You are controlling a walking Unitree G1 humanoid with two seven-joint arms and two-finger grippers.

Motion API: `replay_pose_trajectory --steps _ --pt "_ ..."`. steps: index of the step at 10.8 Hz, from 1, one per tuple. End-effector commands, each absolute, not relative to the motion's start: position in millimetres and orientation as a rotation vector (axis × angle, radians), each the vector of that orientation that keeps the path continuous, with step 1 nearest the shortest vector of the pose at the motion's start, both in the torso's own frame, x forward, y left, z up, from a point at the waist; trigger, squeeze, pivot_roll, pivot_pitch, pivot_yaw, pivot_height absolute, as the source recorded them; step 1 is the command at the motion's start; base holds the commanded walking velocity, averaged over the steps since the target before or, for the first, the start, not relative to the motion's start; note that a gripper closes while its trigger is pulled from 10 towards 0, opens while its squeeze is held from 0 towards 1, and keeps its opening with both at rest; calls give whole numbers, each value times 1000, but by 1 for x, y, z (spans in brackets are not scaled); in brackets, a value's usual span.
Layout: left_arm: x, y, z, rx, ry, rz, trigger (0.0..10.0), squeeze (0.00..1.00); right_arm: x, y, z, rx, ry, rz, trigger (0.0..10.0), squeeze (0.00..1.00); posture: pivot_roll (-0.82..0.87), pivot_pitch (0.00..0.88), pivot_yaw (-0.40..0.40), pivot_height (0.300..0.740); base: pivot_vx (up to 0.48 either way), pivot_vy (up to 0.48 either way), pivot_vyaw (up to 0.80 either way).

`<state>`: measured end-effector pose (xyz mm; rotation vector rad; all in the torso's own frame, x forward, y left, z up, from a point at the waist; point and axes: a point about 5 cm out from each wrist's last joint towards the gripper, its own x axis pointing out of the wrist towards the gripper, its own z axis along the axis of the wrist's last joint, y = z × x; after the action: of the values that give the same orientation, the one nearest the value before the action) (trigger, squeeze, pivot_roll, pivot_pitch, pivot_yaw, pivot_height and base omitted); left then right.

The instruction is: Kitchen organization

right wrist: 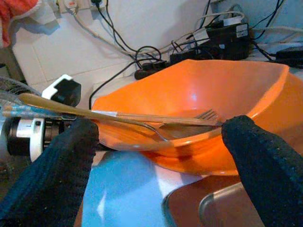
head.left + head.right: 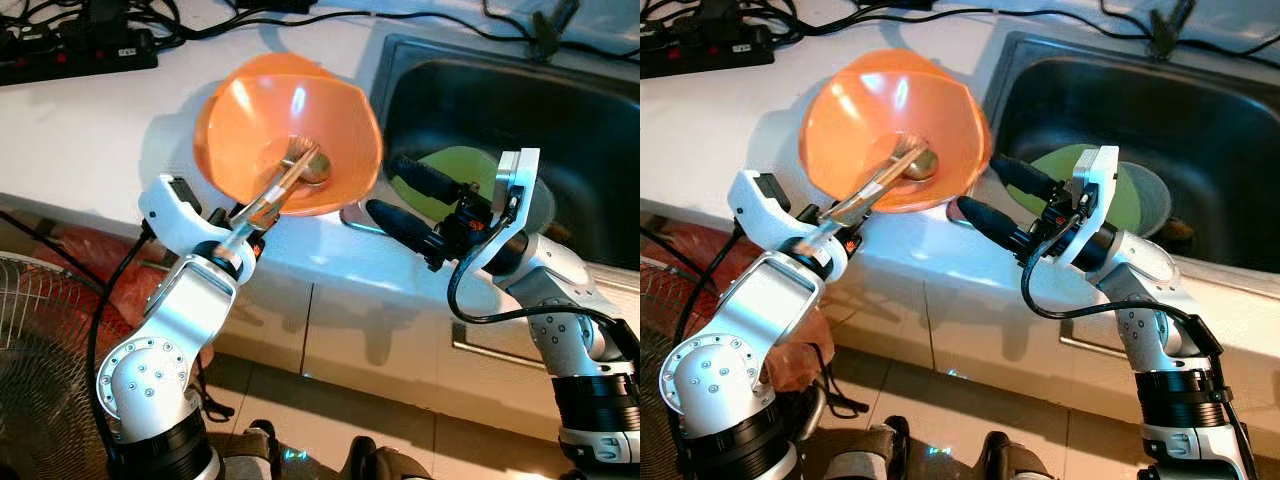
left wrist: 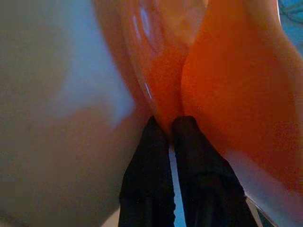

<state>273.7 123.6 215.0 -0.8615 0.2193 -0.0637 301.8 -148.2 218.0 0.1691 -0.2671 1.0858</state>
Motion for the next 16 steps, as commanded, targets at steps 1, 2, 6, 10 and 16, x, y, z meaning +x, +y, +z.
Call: replay_pose_trajectory --steps 1,2,6,10,16 --pt "274 133 167 -801 439 129 10000 0 301 -151 218 158 -266 1080 10000 0 147 260 -48 740 0 0 0" --pt "275 133 170 -806 425 121 10000 0 301 -151 219 156 -268 1079 10000 0 144 257 -47 740 0 0 0" --pt "278 133 179 -754 372 107 10000 616 301 -151 219 153 -271 1078 10000 0 143 249 -45 740 0 0 0" --pt "279 138 180 -754 351 144 10000 1000 301 -152 219 153 -267 1080 10000 0 146 253 -51 740 0 0 0" --pt "280 143 197 -561 253 117 10000 1000 302 -151 219 156 -269 1079 10000 0 156 257 -52 740 0 0 0"
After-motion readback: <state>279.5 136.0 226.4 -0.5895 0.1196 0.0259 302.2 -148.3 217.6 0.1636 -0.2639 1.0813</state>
